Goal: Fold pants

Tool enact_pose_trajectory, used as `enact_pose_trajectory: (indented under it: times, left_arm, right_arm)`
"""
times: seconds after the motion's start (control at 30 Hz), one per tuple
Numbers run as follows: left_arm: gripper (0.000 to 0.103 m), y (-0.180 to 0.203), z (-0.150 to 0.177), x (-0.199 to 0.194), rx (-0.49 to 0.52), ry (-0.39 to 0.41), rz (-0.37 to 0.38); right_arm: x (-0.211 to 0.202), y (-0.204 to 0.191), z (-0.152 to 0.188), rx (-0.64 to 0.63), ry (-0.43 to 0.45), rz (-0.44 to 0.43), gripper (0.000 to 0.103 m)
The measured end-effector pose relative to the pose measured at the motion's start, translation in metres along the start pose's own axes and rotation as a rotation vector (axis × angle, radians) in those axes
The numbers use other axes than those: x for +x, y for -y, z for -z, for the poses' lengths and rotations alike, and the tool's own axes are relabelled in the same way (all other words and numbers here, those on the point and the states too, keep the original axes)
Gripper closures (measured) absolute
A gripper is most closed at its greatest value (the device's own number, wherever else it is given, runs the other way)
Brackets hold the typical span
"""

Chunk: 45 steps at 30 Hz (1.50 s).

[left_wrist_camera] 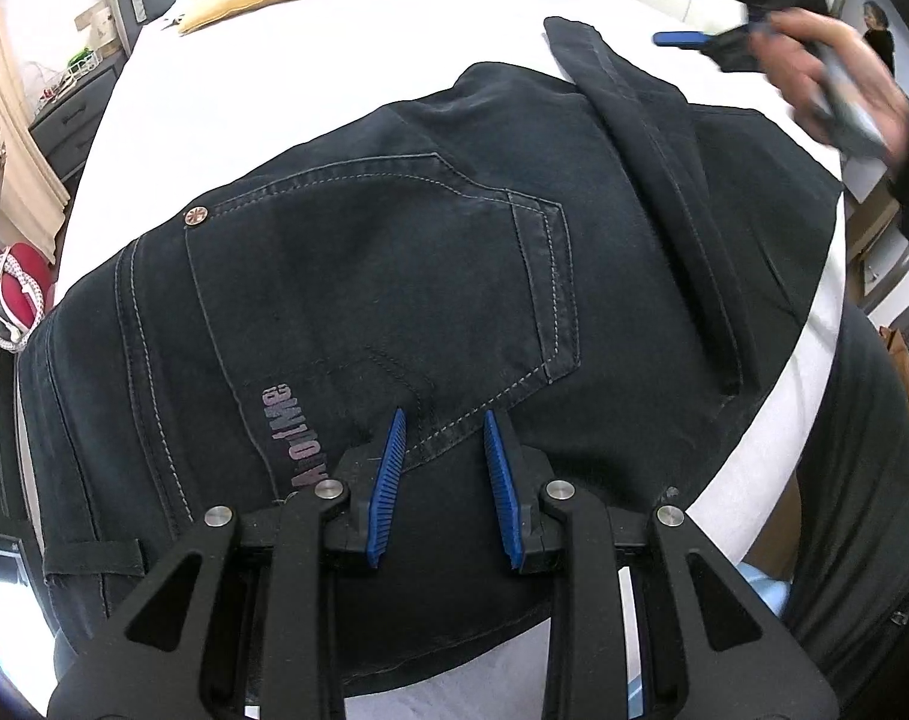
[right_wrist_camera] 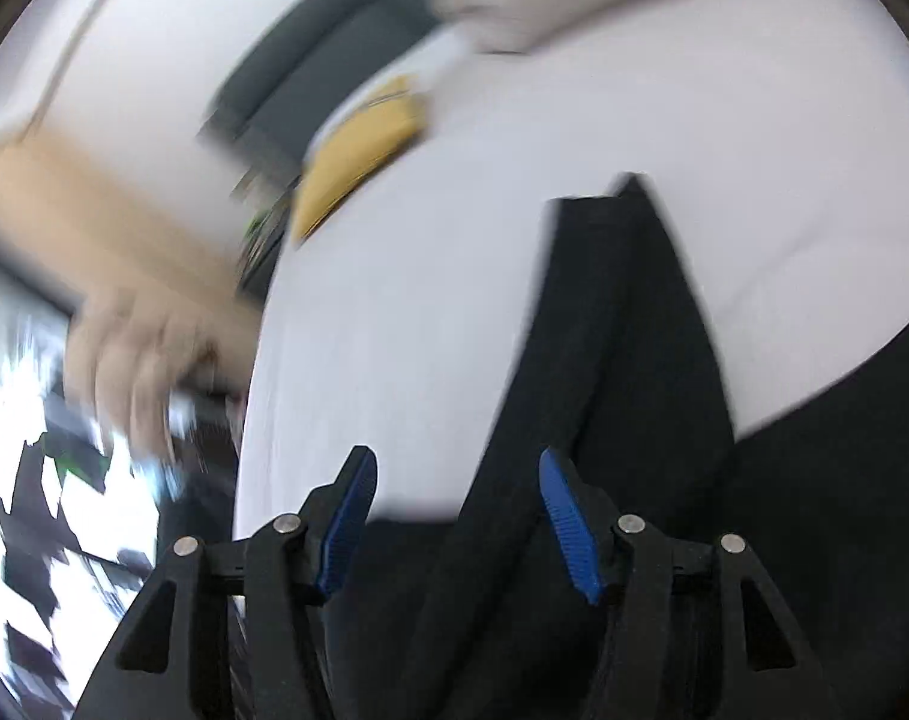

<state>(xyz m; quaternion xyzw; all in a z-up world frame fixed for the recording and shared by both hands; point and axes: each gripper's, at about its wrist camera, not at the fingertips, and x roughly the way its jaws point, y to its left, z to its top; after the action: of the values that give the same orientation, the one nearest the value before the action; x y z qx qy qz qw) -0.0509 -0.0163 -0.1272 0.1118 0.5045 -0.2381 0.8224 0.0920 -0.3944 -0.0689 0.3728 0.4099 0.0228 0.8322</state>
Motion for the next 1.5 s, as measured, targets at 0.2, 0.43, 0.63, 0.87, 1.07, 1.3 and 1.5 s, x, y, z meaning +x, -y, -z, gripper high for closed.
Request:
enact_pose_trajectory:
  times: [0.2, 0.43, 0.63, 0.87, 1.07, 1.3, 1.5]
  left_arm:
    - [0.076, -0.001, -0.002, 0.003, -0.016, -0.008, 0.004]
    - [0.076, -0.004, -0.003, 0.005, -0.026, -0.010, 0.018]
    - [0.076, -0.004, -0.004, 0.006, -0.023, -0.013, 0.019]
    - [0.076, -0.003, -0.005, 0.005, -0.016, -0.014, 0.011]
    - [0.076, -0.003, -0.006, 0.006, -0.017, -0.016, 0.012]
    - [0.076, -0.005, -0.010, 0.008, -0.017, -0.029, 0.017]
    - [0.076, -0.004, -0.018, 0.009, -0.012, -0.059, 0.012]
  right_arm:
    - [0.060, 0.054, -0.057, 0.242, -0.017, 0.056, 0.042]
    - [0.091, 0.070, -0.073, 0.323, -0.012, 0.024, 0.046]
    - [0.092, 0.078, -0.083, 0.336, 0.004, -0.010, 0.096]
    - [0.026, 0.078, -0.072, 0.253, 0.146, 0.007, 0.098]
    - [-0.076, 0.115, -0.035, 0.319, 0.310, 0.020, 0.099]
    - [-0.186, 0.197, 0.047, 0.486, 0.444, 0.107, 0.099]
    - [-0.209, 0.242, 0.095, 0.597, 0.459, 0.141, 0.099]
